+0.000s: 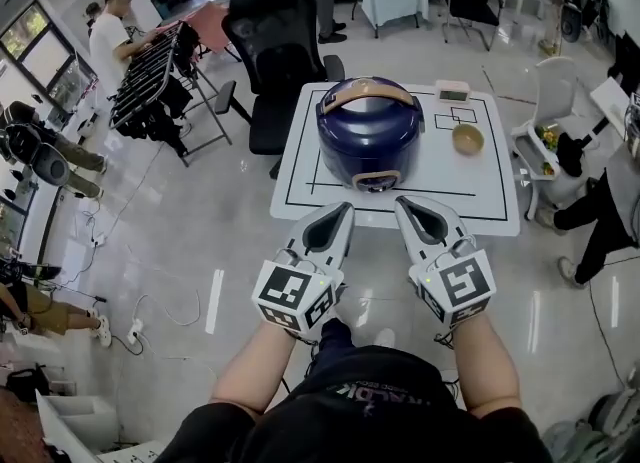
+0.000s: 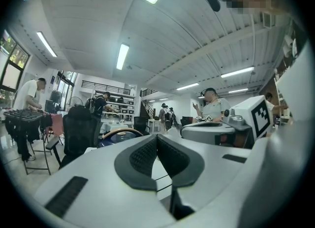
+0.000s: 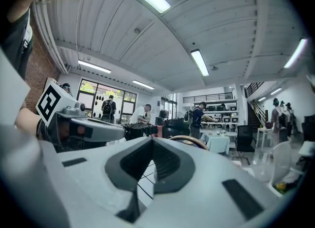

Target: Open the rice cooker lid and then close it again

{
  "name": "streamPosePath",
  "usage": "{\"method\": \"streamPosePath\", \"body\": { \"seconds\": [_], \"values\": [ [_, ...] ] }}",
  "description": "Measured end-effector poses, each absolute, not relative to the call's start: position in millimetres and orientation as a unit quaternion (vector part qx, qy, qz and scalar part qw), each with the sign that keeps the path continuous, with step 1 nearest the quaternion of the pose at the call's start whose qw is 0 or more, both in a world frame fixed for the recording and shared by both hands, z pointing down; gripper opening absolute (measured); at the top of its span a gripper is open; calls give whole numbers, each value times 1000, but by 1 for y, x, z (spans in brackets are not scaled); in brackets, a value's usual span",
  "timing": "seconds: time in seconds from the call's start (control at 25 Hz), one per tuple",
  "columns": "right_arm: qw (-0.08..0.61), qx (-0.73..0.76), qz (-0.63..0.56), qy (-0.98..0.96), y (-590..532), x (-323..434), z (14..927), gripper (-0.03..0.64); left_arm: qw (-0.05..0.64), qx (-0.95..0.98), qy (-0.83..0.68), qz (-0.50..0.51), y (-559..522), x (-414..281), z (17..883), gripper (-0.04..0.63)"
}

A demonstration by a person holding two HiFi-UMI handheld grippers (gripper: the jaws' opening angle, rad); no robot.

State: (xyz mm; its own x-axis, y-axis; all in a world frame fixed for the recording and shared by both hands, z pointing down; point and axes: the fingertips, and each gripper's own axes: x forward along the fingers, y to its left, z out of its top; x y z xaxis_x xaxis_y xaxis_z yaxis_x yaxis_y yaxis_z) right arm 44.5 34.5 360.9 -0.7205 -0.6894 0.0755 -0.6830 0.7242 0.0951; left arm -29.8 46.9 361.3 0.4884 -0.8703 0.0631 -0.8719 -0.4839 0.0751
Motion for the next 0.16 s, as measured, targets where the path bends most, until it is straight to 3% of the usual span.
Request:
{"method": "streamPosePath", "body": {
  "seconds": [0.16],
  "values": [
    [54,370,-31,-927,39,47,359,0,47,861,-506,9,51,-27,359,3]
  ]
}}
